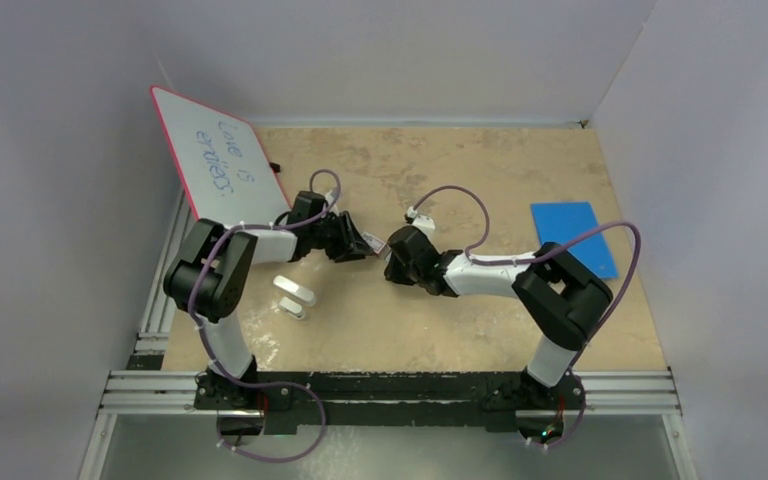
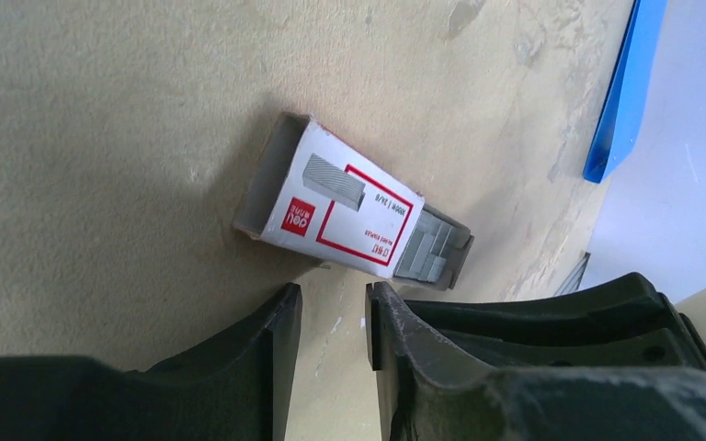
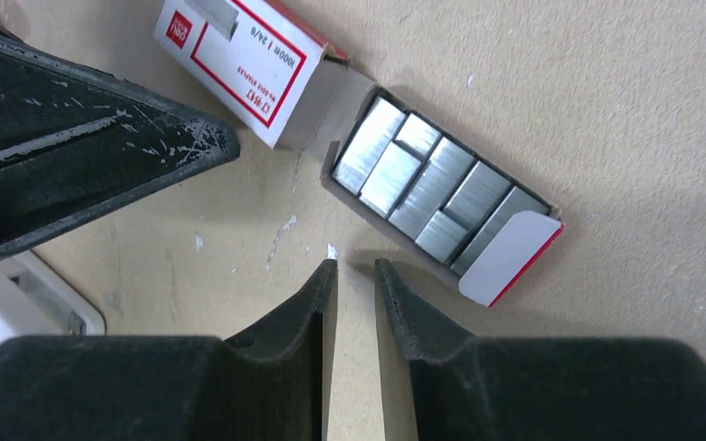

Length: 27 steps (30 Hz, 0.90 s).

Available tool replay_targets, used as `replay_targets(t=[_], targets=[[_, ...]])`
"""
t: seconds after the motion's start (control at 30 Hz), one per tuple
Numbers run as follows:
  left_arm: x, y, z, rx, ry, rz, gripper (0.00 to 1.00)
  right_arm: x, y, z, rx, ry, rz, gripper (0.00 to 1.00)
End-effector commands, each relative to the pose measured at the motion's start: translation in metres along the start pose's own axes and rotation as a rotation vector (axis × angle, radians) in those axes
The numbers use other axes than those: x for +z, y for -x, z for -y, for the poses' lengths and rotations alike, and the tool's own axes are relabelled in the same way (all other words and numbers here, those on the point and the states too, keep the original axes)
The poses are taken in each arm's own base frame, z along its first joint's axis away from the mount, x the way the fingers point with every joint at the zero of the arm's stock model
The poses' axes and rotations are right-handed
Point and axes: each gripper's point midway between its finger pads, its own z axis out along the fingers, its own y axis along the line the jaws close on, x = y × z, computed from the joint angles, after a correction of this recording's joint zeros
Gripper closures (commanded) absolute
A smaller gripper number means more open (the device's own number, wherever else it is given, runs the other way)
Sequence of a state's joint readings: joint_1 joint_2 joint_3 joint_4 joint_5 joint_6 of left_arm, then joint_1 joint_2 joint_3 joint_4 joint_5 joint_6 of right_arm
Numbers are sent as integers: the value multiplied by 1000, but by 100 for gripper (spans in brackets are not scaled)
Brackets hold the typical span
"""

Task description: Load the staples into the stapler

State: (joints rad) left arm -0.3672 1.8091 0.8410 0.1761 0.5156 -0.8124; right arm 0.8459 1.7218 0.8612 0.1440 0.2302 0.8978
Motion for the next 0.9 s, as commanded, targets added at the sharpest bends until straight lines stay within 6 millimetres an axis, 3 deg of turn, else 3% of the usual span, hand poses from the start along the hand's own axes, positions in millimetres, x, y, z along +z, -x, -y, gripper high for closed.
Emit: replay_targets(t=[0.0, 0.3, 0.87], targets=[[8, 24, 9, 38, -17, 65, 67, 5, 18, 14, 2, -101, 77, 75], [12, 39, 3, 44, 19, 135, 68, 4, 48, 42, 43, -179, 153, 74], [26, 61, 2, 122, 28, 180, 67, 10, 97, 62, 4, -173, 217, 71]])
